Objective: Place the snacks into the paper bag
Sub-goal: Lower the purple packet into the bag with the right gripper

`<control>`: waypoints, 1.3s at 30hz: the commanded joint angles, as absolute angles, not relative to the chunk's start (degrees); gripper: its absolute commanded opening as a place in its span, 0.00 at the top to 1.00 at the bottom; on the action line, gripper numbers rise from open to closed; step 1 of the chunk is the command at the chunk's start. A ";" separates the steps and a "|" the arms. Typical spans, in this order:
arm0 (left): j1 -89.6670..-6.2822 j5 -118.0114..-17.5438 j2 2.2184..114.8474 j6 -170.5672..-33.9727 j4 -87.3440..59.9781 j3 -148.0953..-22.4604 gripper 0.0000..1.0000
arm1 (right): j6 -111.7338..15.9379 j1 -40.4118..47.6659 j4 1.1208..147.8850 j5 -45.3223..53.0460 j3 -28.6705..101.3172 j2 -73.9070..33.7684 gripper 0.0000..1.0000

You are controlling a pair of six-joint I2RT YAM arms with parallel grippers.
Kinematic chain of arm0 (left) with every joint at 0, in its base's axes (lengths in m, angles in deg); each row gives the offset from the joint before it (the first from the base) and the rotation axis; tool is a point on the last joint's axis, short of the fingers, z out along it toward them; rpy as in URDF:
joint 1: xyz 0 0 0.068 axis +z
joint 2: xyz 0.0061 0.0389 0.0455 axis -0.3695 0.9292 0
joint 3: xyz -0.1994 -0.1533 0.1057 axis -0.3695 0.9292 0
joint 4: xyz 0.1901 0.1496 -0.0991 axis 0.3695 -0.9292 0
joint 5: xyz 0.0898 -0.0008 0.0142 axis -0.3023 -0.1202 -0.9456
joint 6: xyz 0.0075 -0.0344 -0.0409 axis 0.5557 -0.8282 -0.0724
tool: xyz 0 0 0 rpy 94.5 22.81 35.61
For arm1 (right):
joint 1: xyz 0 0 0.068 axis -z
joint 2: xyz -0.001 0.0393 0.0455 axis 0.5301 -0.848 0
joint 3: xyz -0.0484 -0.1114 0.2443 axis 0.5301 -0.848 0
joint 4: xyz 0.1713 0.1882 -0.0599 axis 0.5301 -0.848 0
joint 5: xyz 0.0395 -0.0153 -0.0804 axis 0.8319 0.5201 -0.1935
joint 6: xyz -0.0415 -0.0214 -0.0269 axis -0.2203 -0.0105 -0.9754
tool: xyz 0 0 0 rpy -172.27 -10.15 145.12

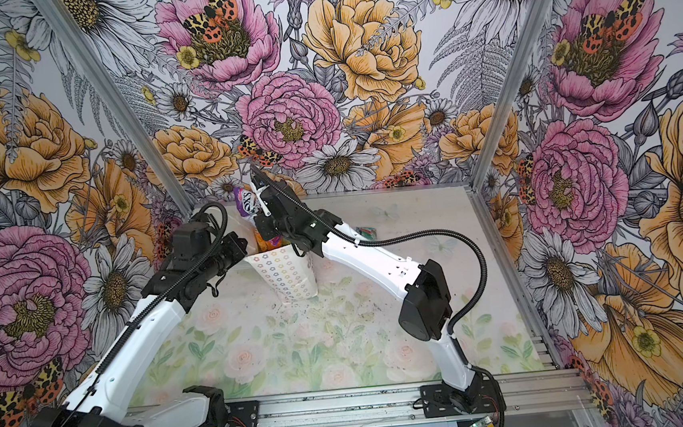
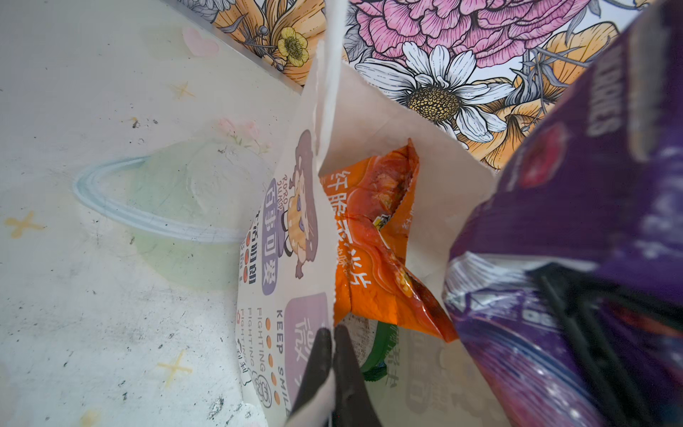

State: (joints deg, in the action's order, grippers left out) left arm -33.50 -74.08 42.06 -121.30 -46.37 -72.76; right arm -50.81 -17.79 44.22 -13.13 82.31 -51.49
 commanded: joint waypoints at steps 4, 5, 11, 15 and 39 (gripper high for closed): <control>-33.25 -73.30 41.73 -121.43 -44.54 -72.51 1.00 | -54.41 -17.47 45.18 -17.94 84.49 -52.67 0.92; -33.24 -73.31 41.75 -121.43 -44.60 -72.56 1.00 | -54.38 -17.47 45.18 -18.09 84.57 -52.83 0.92; -33.20 -73.28 41.69 -121.38 -44.53 -72.65 1.00 | -54.90 -17.55 44.37 -18.46 84.91 -52.89 0.92; -33.18 -73.44 41.65 -121.35 -44.60 -72.61 1.00 | -55.22 -17.54 42.37 -18.07 84.32 -51.95 0.92; -33.28 -73.46 41.39 -121.52 -44.53 -72.54 1.00 | -53.47 -18.00 31.55 -8.10 87.89 -49.37 0.54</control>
